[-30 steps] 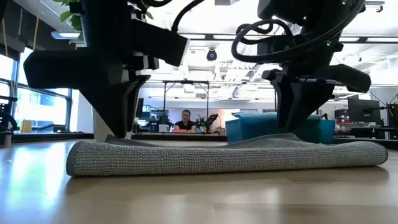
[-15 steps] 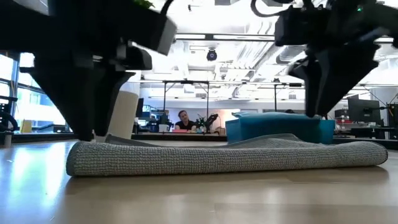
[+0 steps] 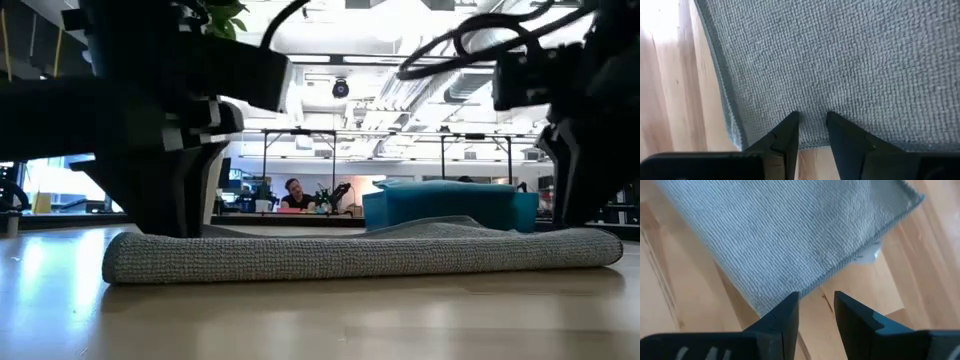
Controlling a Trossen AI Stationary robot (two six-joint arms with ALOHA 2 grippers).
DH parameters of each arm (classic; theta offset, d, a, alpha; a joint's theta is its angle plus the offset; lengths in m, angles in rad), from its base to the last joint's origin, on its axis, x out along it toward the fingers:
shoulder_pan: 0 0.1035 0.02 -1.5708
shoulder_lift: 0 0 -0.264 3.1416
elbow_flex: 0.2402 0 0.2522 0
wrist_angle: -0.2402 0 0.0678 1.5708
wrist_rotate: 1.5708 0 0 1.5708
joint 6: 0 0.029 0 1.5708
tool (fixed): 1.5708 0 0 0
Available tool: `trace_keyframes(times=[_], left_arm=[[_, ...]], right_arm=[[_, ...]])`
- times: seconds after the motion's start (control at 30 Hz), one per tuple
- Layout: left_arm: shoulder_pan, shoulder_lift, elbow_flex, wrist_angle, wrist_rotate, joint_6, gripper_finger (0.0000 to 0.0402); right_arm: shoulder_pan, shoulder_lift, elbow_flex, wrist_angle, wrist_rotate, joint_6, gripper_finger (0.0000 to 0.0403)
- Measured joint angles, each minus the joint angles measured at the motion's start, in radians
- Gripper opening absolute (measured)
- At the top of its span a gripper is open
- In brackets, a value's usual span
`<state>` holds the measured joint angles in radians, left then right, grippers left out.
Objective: Fold microfiber towels
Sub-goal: Fold the gray microfiber cloth
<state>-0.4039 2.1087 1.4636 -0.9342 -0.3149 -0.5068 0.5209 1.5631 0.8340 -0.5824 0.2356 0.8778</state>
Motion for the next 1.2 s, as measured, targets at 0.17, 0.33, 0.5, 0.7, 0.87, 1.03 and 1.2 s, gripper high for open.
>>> trace_keyframes(times=[0.17, 0.33, 0.5, 0.7, 0.87, 1.03, 1.2], left_arm=[[-0.006, -0.006, -0.023, 0.026, 0.037, -0.076, 0.0094], [-0.028, -0.004, -0.017, 0.090, 0.064, -0.155, 0.0094], [-0.031, -0.003, -0.022, 0.152, 0.080, -0.164, 0.0094], [-0.031, 0.000, -0.023, 0.200, 0.077, -0.172, 0.0094], [-0.031, 0.001, -0.023, 0.212, 0.074, -0.172, 0.0094], [-0.031, 0.001, -0.023, 0.212, 0.066, -0.171, 0.0094], [-0.031, 0.001, -0.024, 0.216, 0.054, -0.171, 0.0094]], right_arm=[[-0.004, 0.000, -0.059, 0.046, -0.004, 0.014, 0.0117], [-0.035, -0.054, -0.108, 0.044, -0.008, -0.020, 0.0117], [-0.114, -0.190, -0.170, 0.051, -0.008, -0.070, 0.0117], [-0.162, -0.295, -0.288, 0.378, -0.050, -0.017, 0.0122], [-0.161, -0.281, -0.318, 0.423, -0.058, 0.037, 0.0169], [-0.161, -0.219, -0.326, 0.430, -0.059, 0.113, 0.0218], [-0.161, -0.139, -0.326, 0.501, -0.077, 0.117, 0.0223]])
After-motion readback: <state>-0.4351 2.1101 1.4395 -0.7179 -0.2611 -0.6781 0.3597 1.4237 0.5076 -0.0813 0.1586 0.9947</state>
